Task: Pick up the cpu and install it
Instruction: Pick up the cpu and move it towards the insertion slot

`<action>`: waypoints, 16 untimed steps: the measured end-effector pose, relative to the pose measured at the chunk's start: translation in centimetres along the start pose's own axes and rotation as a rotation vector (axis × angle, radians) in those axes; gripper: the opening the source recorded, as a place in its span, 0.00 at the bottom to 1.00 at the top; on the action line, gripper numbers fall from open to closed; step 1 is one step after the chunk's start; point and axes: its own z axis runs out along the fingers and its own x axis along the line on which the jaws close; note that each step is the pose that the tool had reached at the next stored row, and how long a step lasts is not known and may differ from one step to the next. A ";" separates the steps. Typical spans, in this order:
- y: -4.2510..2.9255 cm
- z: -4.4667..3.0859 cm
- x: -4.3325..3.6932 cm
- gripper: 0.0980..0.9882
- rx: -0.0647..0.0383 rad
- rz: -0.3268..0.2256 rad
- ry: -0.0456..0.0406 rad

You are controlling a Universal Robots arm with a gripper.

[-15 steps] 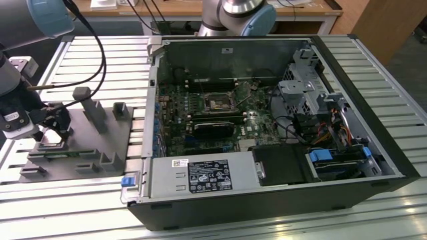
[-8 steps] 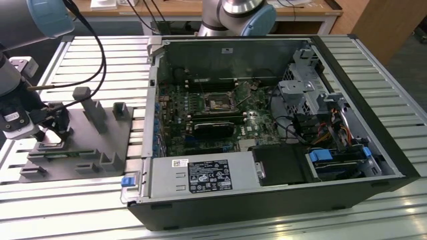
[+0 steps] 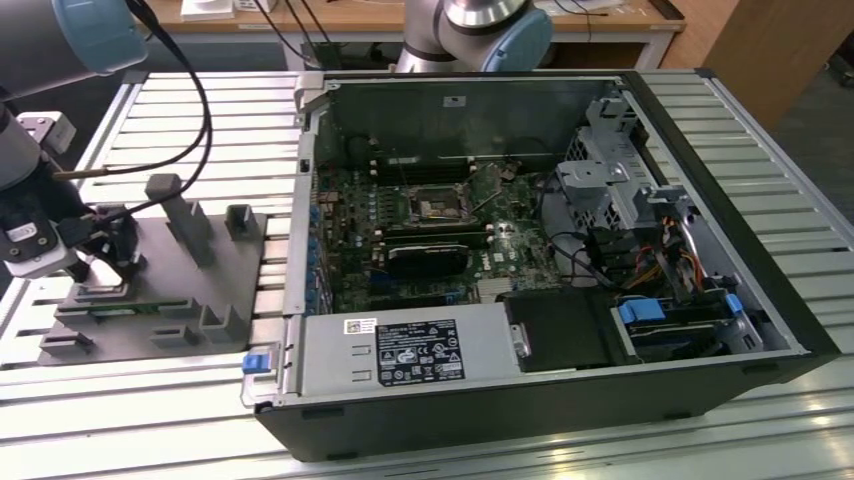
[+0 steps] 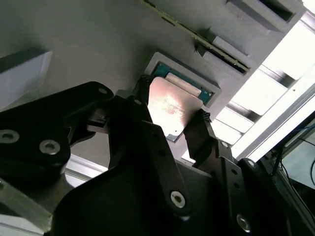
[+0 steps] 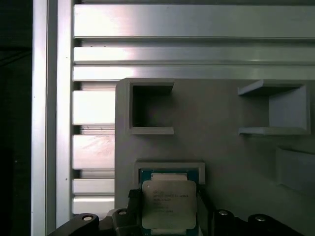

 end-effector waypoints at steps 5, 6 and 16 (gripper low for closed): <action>0.03 -0.89 -0.02 0.49 0.000 0.000 0.0006; 0.03 -0.95 -0.02 0.49 0.000 0.000 0.0012; 0.05 -1.59 -0.03 0.49 0.000 0.000 0.0013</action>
